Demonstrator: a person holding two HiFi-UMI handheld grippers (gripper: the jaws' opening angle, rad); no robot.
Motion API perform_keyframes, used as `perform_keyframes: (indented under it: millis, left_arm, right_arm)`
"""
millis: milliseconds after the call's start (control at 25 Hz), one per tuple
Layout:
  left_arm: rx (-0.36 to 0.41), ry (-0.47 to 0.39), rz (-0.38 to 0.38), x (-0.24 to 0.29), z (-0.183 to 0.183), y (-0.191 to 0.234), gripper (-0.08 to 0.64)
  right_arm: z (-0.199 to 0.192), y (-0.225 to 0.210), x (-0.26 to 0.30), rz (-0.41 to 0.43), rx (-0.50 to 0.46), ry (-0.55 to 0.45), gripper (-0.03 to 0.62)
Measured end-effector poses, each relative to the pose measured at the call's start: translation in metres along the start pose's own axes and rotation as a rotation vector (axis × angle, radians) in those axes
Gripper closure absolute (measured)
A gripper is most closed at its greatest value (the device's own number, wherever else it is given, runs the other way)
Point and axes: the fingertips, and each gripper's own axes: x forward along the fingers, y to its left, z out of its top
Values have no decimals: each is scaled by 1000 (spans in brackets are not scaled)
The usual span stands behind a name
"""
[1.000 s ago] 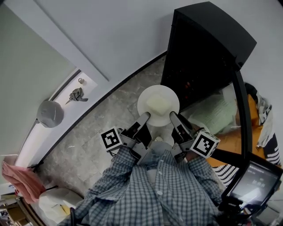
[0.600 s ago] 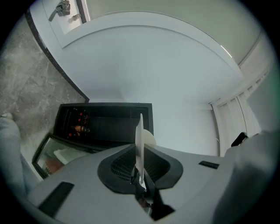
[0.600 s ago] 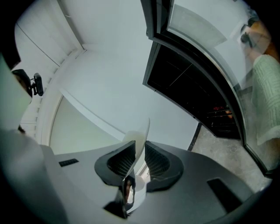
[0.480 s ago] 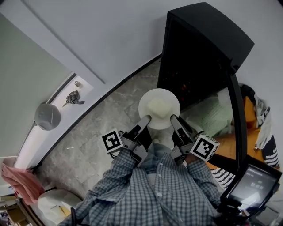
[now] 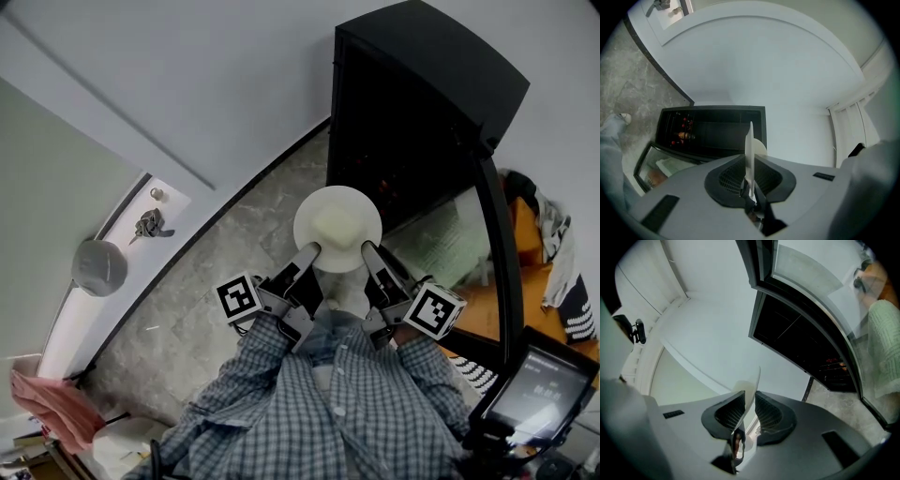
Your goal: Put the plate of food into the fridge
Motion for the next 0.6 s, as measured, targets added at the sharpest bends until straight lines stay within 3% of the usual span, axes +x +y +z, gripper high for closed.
perform_keyframes:
  millis: [600]
  left_arm:
    - [-14,42,17,43,35,3,516]
  right_arm:
    - [34,-17,35,-49,16,-22,520]
